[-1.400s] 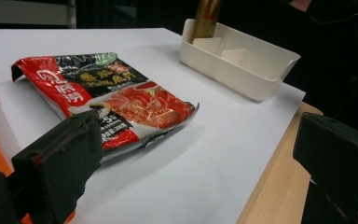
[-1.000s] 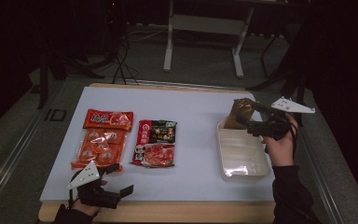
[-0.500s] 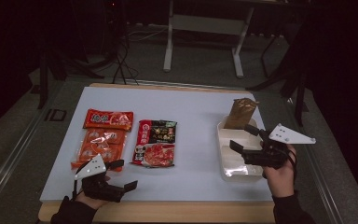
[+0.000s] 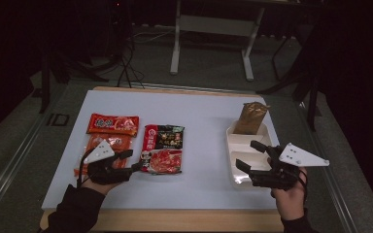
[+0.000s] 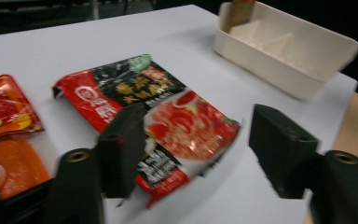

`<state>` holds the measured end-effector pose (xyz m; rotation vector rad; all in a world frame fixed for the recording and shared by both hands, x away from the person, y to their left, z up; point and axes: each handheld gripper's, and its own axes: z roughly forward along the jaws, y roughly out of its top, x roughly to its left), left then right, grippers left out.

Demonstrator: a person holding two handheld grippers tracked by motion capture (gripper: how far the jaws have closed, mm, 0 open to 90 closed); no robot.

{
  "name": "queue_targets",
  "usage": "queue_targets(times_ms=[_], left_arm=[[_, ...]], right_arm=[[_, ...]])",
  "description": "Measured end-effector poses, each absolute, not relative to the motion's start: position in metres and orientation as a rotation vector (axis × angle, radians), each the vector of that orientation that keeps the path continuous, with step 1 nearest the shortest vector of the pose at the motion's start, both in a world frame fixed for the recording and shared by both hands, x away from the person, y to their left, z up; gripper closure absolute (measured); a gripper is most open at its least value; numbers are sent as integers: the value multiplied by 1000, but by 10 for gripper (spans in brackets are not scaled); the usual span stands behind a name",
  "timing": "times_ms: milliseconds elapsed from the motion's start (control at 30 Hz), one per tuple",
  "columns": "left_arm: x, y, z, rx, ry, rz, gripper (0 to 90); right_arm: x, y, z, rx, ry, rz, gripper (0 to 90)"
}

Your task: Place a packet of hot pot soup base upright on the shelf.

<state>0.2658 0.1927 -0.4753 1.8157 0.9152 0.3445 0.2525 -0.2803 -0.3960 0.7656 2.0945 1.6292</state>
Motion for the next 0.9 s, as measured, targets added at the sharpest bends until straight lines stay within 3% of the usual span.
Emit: queue_targets(times_ms=[300,467,700,900], left_arm=[[306,186,-477,1853,1044,398,642],[324,183,-483,1879,1087,422,692],[346,179,-492,1917,1128,424,892],[364,169,-506,1988,1217,400,900]], right_arm=[[246,-276,-409,765,2123,1652,176],[247,-275,-413,765,2127,1663,176],[249,-275,-416,773,2142,1666,176],[250,-274,-419,770,2157,1676,176]])
